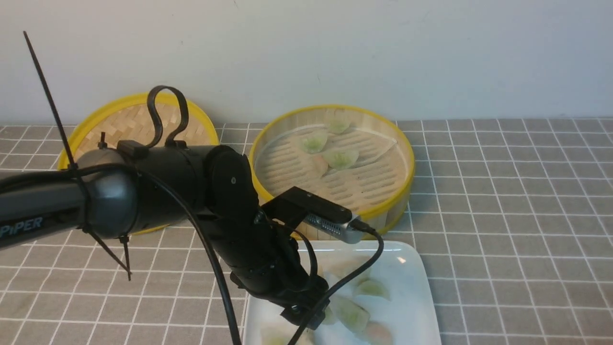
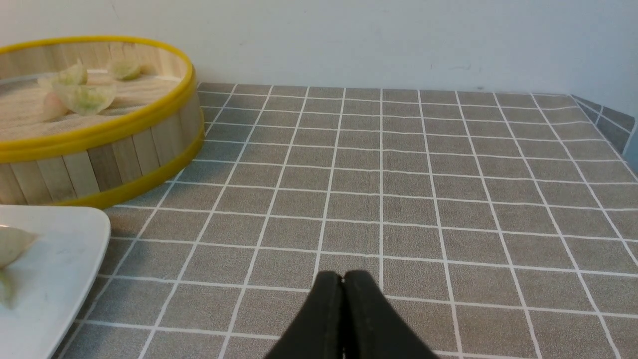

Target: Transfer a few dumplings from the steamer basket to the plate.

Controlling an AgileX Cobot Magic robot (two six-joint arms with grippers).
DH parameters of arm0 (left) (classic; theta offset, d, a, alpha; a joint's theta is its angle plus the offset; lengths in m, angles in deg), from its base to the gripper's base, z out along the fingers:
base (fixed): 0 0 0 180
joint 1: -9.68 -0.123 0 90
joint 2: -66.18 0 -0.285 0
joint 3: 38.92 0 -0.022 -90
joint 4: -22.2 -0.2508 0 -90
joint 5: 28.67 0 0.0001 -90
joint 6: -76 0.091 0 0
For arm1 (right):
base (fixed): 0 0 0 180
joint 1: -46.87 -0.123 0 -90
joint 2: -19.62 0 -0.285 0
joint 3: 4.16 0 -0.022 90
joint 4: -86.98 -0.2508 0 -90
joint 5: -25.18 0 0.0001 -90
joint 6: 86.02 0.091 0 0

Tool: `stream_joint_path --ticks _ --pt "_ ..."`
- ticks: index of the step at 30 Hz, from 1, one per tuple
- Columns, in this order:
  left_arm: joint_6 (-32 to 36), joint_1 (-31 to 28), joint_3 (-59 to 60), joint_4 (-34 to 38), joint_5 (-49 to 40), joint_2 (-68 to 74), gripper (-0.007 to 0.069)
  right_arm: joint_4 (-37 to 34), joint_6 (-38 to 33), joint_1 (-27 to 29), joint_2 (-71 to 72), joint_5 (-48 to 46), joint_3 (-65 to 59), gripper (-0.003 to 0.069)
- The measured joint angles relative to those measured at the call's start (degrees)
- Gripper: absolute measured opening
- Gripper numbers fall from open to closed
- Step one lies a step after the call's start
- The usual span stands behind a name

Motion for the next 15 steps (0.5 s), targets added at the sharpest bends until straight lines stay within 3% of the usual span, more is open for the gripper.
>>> stream_joint_path --ticks 2,4,5,6,8,9,11,15 --pt "-0.54 0.00 0.00 0.06 0.00 -0.75 0.0501 0.00 0.00 0.00 0.00 0.00 0.00 -0.0015" --pt "-1.64 -0.05 0.00 0.05 0.30 -3.28 0.0377 0.00 0.00 0.00 0.00 0.00 0.00 -0.0015" --pt "-1.64 -0.05 0.00 0.05 0.30 -3.54 0.0365 0.00 0.00 0.00 0.00 0.00 0.00 -0.0015" --pt "-2.02 -0.05 0.00 0.05 0.60 -5.89 0.0253 0.00 0.00 0.00 0.00 0.00 0.00 -0.0015" --pt "-2.15 -0.05 0.00 0.07 0.93 -7.89 0.0161 0.00 0.00 0.00 0.00 0.00 0.00 -0.0015" --pt "-2.21 -0.05 0.00 0.07 1.53 -10.43 0.0076 0.00 0.00 0.00 0.00 0.00 0.00 -0.0015" --pt "-2.27 -0.05 0.17 0.07 2.08 -15.31 0.0014 0.00 0.00 0.00 0.00 0.00 0.00 -0.0015" --pt "-1.20 -0.05 0.41 0.07 2.15 -21.78 -0.0004 0.00 0.00 0.00 0.00 0.00 0.00 -0.0015"
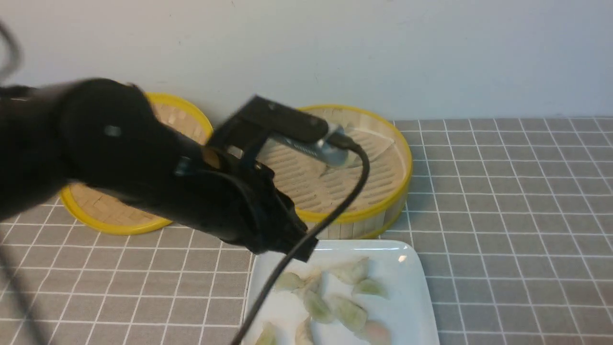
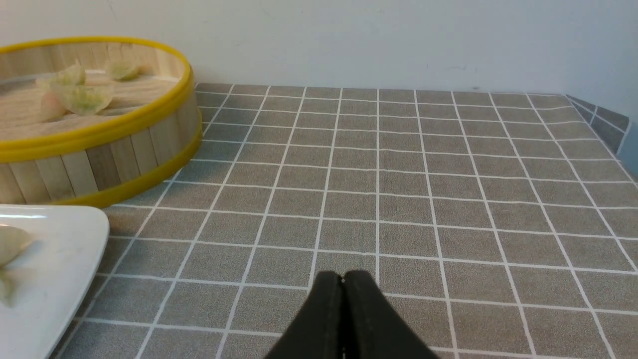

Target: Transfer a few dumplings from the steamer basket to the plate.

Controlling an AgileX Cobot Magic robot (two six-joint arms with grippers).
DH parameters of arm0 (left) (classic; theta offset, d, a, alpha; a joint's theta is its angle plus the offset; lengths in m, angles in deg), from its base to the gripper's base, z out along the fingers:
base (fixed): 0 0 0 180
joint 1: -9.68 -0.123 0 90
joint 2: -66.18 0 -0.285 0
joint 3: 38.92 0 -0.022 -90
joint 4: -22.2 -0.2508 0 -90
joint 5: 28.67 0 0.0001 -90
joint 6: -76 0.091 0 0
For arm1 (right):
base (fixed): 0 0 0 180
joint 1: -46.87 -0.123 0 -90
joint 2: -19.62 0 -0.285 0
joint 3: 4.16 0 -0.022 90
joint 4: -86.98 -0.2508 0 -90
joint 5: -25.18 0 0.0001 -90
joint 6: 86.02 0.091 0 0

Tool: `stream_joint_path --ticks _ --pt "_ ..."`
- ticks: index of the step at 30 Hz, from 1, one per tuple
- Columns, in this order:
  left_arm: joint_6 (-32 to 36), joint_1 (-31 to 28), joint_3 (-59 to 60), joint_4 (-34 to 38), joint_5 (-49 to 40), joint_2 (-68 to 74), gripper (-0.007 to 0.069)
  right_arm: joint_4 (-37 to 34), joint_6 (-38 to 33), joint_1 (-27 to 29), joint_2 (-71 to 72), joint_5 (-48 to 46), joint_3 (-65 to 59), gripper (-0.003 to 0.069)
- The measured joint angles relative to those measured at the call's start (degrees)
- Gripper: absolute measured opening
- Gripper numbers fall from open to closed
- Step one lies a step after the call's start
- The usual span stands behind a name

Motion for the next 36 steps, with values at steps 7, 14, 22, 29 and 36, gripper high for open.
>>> stream_joint_path --ticks 7,14,22,29,36 --pt "2.86 0.00 1.30 0.83 5.03 -18.37 -0.0005 0.00 0.00 0.00 0.00 0.00 0.00 -0.0015" --pt "2.83 0.00 10.90 2.71 14.60 -31.97 -0.0005 0.00 0.00 0.00 0.00 0.00 0.00 -0.0015" --pt "3.42 0.00 15.47 10.22 16.24 -43.21 -0.0005 0.00 0.00 0.00 0.00 0.00 0.00 -0.0015" --pt "9.87 0.00 15.47 6.97 16.29 -48.66 -0.0005 0.00 0.00 0.00 0.00 0.00 0.00 -0.0015" --pt "7.63 0.00 16.12 0.74 13.71 -53.51 -0.0005 0.00 0.00 0.00 0.00 0.00 0.00 -0.0015"
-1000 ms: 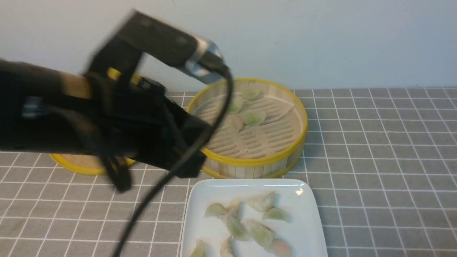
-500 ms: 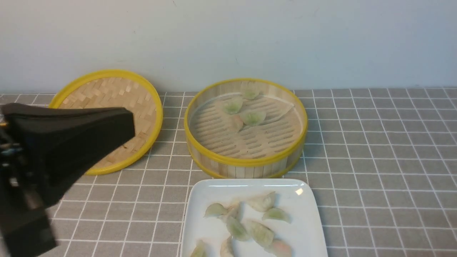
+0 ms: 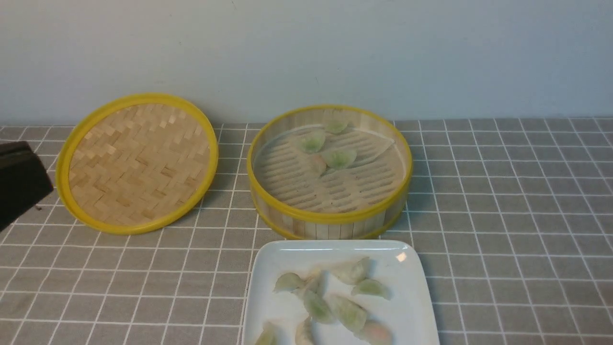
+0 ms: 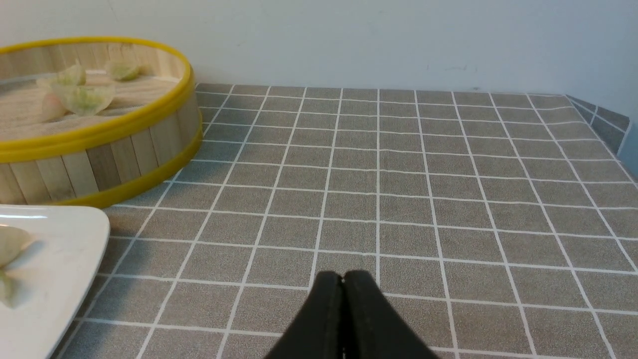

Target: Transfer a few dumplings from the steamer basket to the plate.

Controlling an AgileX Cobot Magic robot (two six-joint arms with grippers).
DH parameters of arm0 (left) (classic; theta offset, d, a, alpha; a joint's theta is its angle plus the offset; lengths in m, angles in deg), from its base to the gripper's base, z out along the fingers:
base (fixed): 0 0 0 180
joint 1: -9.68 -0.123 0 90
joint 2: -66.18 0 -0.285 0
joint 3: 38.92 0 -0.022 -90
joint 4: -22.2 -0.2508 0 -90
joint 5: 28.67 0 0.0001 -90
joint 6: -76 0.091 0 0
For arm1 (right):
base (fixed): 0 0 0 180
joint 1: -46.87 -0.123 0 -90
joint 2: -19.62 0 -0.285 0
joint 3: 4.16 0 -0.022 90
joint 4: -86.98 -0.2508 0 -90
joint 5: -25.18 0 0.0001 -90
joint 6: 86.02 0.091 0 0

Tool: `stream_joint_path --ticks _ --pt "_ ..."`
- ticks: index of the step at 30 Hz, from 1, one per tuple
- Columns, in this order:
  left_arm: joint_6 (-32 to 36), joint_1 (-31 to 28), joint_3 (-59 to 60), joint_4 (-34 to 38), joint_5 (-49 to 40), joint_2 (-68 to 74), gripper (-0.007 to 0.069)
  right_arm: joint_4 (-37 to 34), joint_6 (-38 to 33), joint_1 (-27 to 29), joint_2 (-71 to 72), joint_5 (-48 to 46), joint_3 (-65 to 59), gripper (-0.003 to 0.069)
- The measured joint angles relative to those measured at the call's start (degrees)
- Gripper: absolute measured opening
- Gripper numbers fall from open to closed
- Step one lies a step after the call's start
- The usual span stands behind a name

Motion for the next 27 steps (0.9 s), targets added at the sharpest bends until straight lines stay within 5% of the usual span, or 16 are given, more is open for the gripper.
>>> stream_joint_path --ticks 7,12,20,27 --pt "-12.59 -1.99 9.51 -12.25 1.69 -6.96 -0.0005 0.00 0.00 0.00 0.00 0.00 0.00 -0.0015" --pt "-22.21 -10.74 24.39 -21.83 7.60 -17.27 -0.0005 0.00 0.00 0.00 0.00 0.00 0.00 -0.0015" --pt "-20.25 -26.66 42.97 -17.52 12.05 -25.29 -0.0005 0.00 0.00 0.00 0.00 -0.07 0.00 -0.0015" --pt "-19.27 -30.22 47.83 -18.59 11.39 -25.29 -0.0005 0.00 0.00 0.00 0.00 -0.07 0.00 -0.0015"
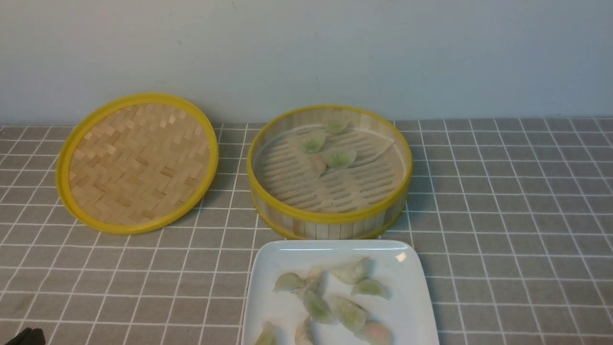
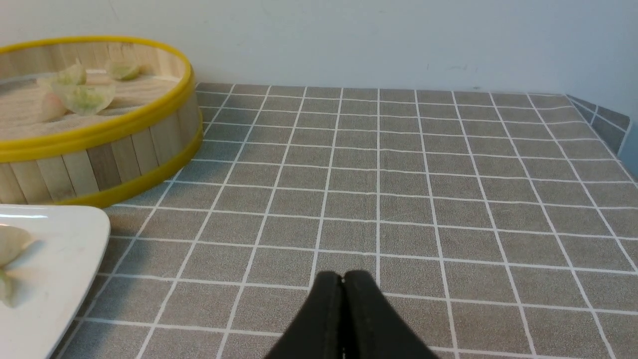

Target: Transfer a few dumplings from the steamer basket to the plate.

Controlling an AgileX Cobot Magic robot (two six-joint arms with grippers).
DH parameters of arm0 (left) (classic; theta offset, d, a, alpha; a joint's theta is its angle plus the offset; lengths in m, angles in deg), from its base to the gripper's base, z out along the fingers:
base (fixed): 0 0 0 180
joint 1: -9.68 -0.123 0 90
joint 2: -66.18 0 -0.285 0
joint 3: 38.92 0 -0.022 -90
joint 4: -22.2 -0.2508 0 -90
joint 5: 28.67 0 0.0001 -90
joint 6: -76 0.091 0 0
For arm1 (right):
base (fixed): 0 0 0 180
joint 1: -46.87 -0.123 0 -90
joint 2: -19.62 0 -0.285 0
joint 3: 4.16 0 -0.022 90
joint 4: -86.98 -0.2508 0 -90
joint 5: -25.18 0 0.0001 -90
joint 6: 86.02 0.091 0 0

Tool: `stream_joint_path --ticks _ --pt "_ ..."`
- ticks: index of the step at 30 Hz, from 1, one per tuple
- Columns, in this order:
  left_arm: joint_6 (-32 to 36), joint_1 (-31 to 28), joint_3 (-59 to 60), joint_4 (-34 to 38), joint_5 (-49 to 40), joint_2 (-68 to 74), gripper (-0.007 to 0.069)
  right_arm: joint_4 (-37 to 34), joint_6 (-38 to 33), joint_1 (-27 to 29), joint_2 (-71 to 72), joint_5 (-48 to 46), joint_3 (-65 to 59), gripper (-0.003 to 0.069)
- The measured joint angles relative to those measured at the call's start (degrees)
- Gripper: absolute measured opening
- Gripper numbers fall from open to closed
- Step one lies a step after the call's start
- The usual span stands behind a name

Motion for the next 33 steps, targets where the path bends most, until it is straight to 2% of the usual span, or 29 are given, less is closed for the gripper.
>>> stream_joint_path --ticks 4,12,33 --pt "1.40 -0.06 0.00 -1.61 -0.82 0.00 -0.0005 0.00 0.00 0.00 0.00 0.00 0.00 -0.0015" --pt "1.63 -1.32 0.00 0.06 -3.48 0.00 -0.0005 0.00 0.00 0.00 0.00 0.00 0.00 -0.0015" --pt "1.63 -2.93 0.00 0.10 -3.76 0.00 -0.0005 0.00 0.00 0.00 0.00 0.00 0.00 -0.0015"
